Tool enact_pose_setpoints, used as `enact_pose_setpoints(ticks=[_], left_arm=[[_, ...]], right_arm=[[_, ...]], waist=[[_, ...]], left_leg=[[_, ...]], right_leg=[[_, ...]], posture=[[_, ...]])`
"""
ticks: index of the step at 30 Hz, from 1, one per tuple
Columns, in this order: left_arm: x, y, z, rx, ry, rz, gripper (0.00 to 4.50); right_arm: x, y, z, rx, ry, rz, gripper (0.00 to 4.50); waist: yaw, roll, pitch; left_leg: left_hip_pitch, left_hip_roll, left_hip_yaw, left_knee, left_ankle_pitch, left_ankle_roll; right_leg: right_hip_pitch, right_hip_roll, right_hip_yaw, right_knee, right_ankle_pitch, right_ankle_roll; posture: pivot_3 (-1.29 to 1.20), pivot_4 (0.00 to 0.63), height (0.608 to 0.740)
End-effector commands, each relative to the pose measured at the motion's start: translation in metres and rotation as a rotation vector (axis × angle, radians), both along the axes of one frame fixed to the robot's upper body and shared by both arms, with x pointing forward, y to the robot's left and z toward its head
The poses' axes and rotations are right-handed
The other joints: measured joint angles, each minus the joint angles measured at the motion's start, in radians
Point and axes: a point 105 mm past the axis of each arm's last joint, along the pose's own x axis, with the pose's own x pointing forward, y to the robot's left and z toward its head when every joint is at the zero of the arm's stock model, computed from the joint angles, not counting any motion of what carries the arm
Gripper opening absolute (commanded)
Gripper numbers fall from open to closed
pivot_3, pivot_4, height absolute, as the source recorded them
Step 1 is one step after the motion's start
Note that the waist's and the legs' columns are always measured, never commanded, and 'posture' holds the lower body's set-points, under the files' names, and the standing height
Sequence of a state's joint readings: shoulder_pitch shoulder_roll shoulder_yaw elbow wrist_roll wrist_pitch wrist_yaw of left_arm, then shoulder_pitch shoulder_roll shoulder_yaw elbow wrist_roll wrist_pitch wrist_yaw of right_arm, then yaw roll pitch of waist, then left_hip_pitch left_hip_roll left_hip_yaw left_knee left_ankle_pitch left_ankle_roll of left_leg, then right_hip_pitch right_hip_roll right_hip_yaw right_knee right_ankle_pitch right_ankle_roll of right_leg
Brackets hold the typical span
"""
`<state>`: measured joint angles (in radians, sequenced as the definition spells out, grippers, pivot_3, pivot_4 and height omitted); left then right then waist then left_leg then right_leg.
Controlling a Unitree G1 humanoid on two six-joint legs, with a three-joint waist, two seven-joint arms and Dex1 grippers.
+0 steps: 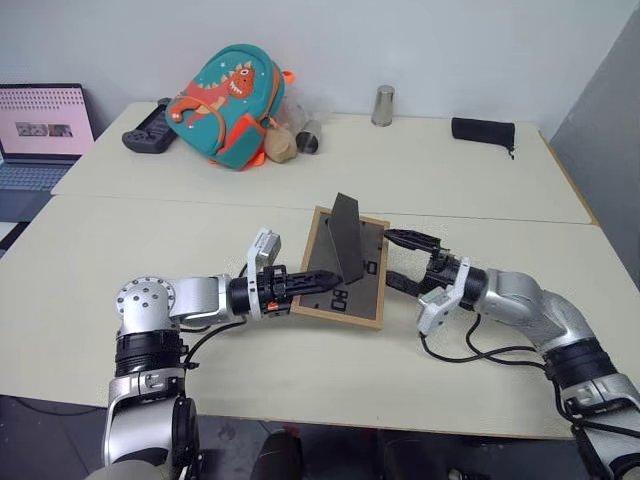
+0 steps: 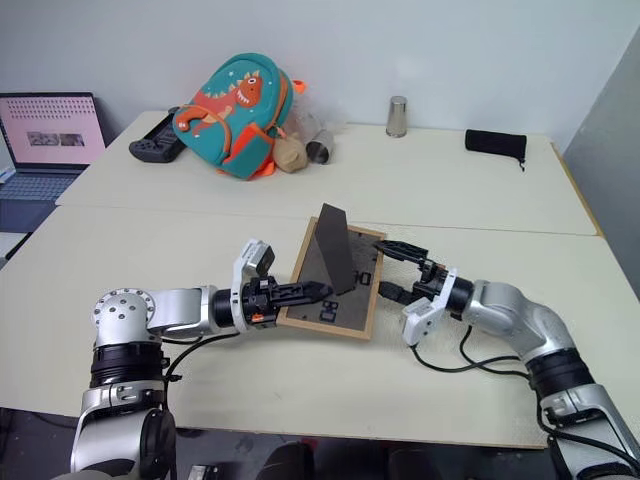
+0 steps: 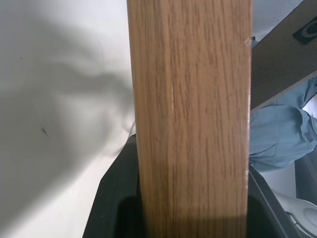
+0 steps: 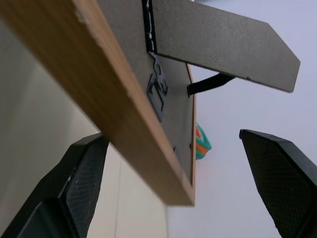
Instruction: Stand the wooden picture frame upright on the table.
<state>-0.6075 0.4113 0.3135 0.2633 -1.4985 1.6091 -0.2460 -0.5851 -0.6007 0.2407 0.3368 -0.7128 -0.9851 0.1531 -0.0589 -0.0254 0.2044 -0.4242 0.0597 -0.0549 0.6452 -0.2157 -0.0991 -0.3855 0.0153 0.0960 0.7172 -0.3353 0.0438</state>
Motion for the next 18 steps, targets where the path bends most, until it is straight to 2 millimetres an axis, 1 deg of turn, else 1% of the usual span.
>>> enact_pose_setpoints(ticks=[1, 2, 3, 4, 7, 13, 14, 17, 18], left_arm=[[-0.0053, -0.0035, 0.0114, -0.037, -0.046, -0.019, 1.24], [-0.0059, -0.0039, 0.0113, -0.036, -0.048, -0.019, 1.24], [-0.0064, -0.0039, 0.0112, -0.036, -0.048, -0.017, 1.24], [-0.0070, -0.0037, 0.0111, -0.035, -0.048, -0.016, 1.24], [-0.0070, -0.0035, 0.0106, -0.032, -0.046, -0.009, 1.24], [-0.0072, -0.0046, 0.0121, -0.034, -0.048, -0.008, 1.24], [-0.0072, -0.0048, 0.0121, -0.033, -0.048, -0.008, 1.24], [-0.0082, -0.0039, 0.0126, -0.021, -0.056, -0.012, 1.24], [-0.0086, -0.0033, 0.0132, -0.018, -0.064, -0.011, 1.58]], right_arm=[[0.0013, 0.0084, 0.0103, 0.048, -0.043, 0.030, 4.44], [0.0012, 0.0093, 0.0119, 0.059, -0.043, 0.035, 4.44], [0.0005, 0.0099, 0.0130, 0.064, -0.044, 0.042, 4.16], [-0.0001, 0.0103, 0.0135, 0.062, -0.049, 0.047, 4.05], [-0.0008, 0.0089, 0.0145, 0.069, -0.059, 0.050, 3.39], [-0.0008, 0.0094, 0.0138, 0.056, -0.063, 0.049, 1.91], [-0.0015, 0.0095, 0.0146, 0.060, -0.065, 0.053, 1.77], [-0.0030, 0.0079, 0.0170, 0.065, -0.069, 0.060, 1.69], [-0.0029, 0.0067, 0.0171, 0.065, -0.069, 0.058, 1.69]], waist=[[0.003, 0.000, 0.000], [0.003, 0.000, 0.000], [0.004, 0.000, 0.000], [0.004, 0.000, 0.000], [0.005, 0.000, 0.000], [0.004, 0.000, 0.000], [0.004, 0.000, 0.000], [0.004, 0.000, 0.000], [0.004, 0.000, 0.000]], left_leg=[[0.001, 0.000, 0.000, 0.000, 0.000, 0.000], [0.001, 0.000, 0.000, 0.000, 0.000, 0.000], [0.001, 0.000, 0.000, 0.000, 0.000, 0.000], [0.001, 0.000, 0.000, 0.000, 0.000, 0.000], [0.001, 0.000, 0.000, 0.000, 0.000, 0.000], [0.001, 0.000, 0.000, 0.000, 0.000, 0.000], [0.001, 0.000, 0.000, 0.000, 0.000, 0.000], [0.002, 0.000, 0.000, 0.000, 0.000, 0.000], [0.002, 0.000, 0.000, 0.000, 0.000, 0.000]], right_leg=[[0.001, 0.000, 0.000, 0.000, 0.000, 0.000], [0.001, 0.000, 0.000, 0.000, 0.000, 0.000], [0.001, 0.000, 0.000, 0.000, 0.000, 0.000], [0.001, 0.000, 0.000, 0.000, 0.000, 0.000], [0.001, -0.001, 0.000, 0.000, 0.000, 0.000], [0.001, -0.001, 0.000, 0.000, 0.000, 0.000], [0.001, -0.001, 0.000, 0.000, 0.000, 0.000], [0.002, -0.001, 0.000, 0.000, 0.000, 0.000], [0.002, -0.001, 0.000, 0.000, 0.000, 0.000]], posture=[[0.00, 0.150, 0.740], [0.00, 0.150, 0.740], [0.00, 0.150, 0.740], [0.00, 0.150, 0.740], [0.00, 0.150, 0.740], [0.00, 0.150, 0.740], [0.00, 0.150, 0.740], [0.00, 0.150, 0.740], [0.00, 0.150, 0.740]])
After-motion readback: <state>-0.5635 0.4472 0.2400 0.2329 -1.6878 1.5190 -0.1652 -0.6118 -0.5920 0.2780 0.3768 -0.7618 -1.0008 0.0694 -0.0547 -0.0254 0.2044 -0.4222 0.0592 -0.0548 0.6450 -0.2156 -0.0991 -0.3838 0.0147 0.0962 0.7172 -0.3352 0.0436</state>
